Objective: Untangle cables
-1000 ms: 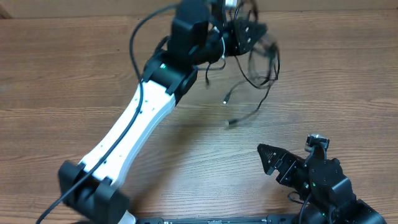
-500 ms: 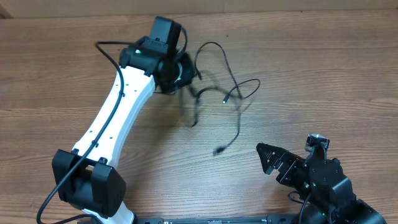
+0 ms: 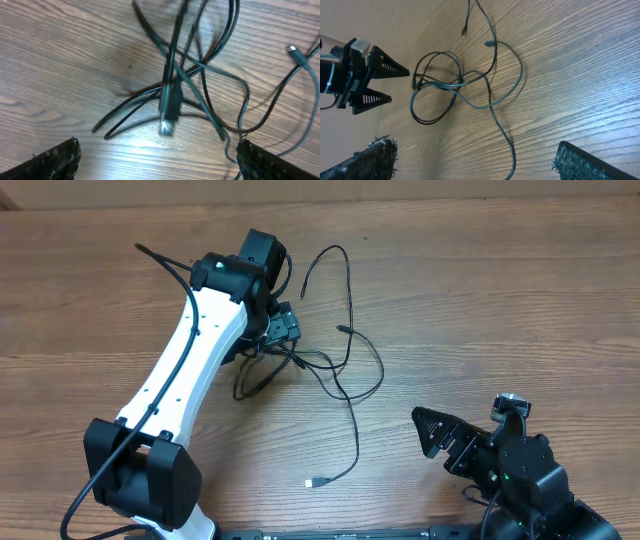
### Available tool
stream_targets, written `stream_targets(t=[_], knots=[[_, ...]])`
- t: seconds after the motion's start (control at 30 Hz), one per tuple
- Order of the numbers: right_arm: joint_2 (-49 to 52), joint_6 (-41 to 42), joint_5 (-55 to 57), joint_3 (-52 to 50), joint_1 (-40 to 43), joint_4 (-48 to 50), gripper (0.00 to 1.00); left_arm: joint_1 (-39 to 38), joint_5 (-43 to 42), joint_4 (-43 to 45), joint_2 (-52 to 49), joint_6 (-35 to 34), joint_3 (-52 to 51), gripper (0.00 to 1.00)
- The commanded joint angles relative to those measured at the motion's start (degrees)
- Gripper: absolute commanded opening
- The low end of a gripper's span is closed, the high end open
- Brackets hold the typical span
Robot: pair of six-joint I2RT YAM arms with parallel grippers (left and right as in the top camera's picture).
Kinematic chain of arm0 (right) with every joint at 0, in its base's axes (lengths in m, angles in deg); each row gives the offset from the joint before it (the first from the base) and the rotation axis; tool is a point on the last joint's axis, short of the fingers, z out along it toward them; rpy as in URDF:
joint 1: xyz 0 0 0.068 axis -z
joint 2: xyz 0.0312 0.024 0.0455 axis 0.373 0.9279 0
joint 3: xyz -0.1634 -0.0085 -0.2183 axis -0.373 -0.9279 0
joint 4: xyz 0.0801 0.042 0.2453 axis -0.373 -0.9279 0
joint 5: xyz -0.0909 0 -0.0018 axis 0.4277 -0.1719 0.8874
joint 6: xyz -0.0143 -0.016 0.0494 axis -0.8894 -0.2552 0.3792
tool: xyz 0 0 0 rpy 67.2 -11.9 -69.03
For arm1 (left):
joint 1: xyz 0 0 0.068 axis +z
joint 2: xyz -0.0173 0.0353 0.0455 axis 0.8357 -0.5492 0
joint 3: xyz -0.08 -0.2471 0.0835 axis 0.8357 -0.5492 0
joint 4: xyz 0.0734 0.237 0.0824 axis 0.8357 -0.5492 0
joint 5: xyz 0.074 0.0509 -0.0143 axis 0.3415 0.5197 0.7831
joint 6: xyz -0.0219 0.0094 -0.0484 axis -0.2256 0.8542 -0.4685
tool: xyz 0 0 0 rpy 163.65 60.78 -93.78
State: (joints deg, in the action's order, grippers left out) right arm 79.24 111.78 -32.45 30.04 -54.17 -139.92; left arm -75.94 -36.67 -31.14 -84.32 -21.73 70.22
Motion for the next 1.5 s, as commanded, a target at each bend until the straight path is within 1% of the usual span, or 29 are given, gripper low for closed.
stream_targets(t=[0.0,0.17,0.3,0.37,0.47,0.57,0.8,0.87,1.03,1.27,1.4,1.47], knots=[[-0.3,-0.2,0.7,-0.1,0.2,0.3,1.0,0.0,2.4,0.6,0.8,-3.0,-1.0,1.0],[-0.3,-0.2,0.7,-0.3,0.2,0.4,1.0,0.0,-0.4,0.6,0.7,-9.6,-2.2,1.0],[0.0,-0.2,0.8,-0.3,0.2,0.4,1.0,-0.1,-6.1,2.4,0.7,-16.3,-3.7,1.0],[0.1,-0.2,0.8,-0.3,0.2,0.4,1.0,-0.4,-8.6,4.6,0.7,-17.5,-4.2,0.96],[0.1,-0.2,0.7,-0.3,0.2,0.3,1.0,-1.0,-9.8,7.6,0.7,-18.7,-4.7,0.88],[0.2,-0.2,0.7,-0.3,0.2,0.3,1.0,-1.6,-9.9,9.3,0.7,-20.3,-4.8,0.82],[0.2,-0.2,0.8,-0.3,0.2,0.3,1.0,-3.1,-9.6,13.3,0.7,-20.6,-5.8,0.59],[0.2,-0.2,0.8,-0.3,0.2,0.3,1.0,-3.5,-8.4,13.9,0.7,-20.9,-6.6,0.57],[0.2,-0.2,0.7,-0.3,0.2,0.3,1.0,-3.6,-4.1,13.9,0.7,-22.5,-8.1,0.58],[0.2,-0.2,0.8,-0.3,0.2,0.1,1.0,-2.2,0.9,14.6,0.7,-22.4,-8.1,0.68],[0.2,-0.2,0.8,-0.3,0.2,0.1,1.0,-1.5,0.9,15.2,0.7,-22.4,-8.1,0.67],[0.2,-0.2,0.8,-0.3,0.2,0.1,1.0,-1.5,1.1,15.6,0.7,-22.4,-8.1,0.64]])
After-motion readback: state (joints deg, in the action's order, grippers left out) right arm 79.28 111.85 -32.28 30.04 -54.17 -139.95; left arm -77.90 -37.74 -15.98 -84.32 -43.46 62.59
